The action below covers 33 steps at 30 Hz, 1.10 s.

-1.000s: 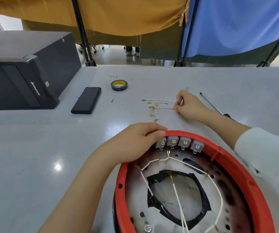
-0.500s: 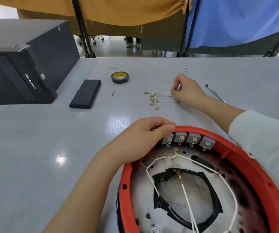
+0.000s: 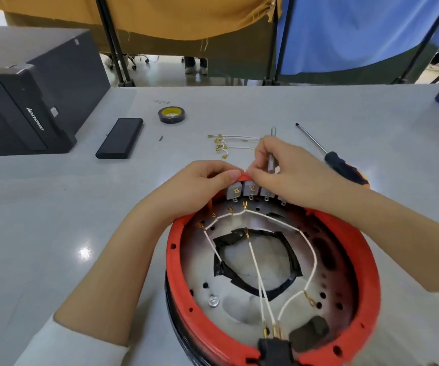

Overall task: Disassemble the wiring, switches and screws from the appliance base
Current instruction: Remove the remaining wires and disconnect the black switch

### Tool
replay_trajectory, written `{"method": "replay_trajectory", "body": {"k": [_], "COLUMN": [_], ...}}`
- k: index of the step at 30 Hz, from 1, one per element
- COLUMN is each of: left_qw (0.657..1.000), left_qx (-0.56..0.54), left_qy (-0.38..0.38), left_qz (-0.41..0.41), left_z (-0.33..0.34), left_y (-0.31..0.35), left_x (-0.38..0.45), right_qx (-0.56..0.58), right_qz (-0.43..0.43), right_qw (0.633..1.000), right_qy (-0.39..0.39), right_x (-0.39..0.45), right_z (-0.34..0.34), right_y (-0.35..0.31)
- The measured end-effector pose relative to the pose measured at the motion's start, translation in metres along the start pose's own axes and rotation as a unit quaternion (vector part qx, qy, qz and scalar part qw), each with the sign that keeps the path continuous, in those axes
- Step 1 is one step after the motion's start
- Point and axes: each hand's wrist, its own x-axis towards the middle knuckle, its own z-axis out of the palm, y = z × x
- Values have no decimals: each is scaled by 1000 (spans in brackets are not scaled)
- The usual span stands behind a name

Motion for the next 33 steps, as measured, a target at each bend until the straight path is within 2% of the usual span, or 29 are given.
{"method": "replay_trajectory", "body": {"k": [5, 12, 16, 18, 21, 24, 26, 29, 33], "left_qw": [999, 991, 982, 983, 993, 998, 999, 997, 983], "left_qx": [9, -27, 27, 49, 70, 61, 47, 45, 32], "left_qy": [36, 126, 181, 172, 91, 10, 9, 52, 172], "left_qz": [-10, -35, -49, -50, -33, -24, -21, -26, -55], "left_z": [0, 6, 11, 10, 6, 8, 8, 6, 5], "left_y": [-2, -2, -3, 0, 9, 14, 11, 2, -6], "left_x": [-3, -20, -38, -43, -34, -28, -30, -38, -52], "right_qx": [-73, -138, -210, -169, -97, -79, -102, -155, -203], "right_qz": [13, 19, 22, -7, -60, -76, -66, -40, 18], "right_qw": [997, 990, 977, 985, 989, 990, 990, 986, 979], "right_qy": [6, 13, 0, -39, -93, -89, -77, -48, -19], "right_x": [-38, -52, -52, -47, -31, -18, -20, -33, -46], "right_z": [-15, -22, -20, -20, -14, -8, -10, -19, -27], "right_y": [4, 9, 8, 6, -1, -6, -7, -1, 9]}}
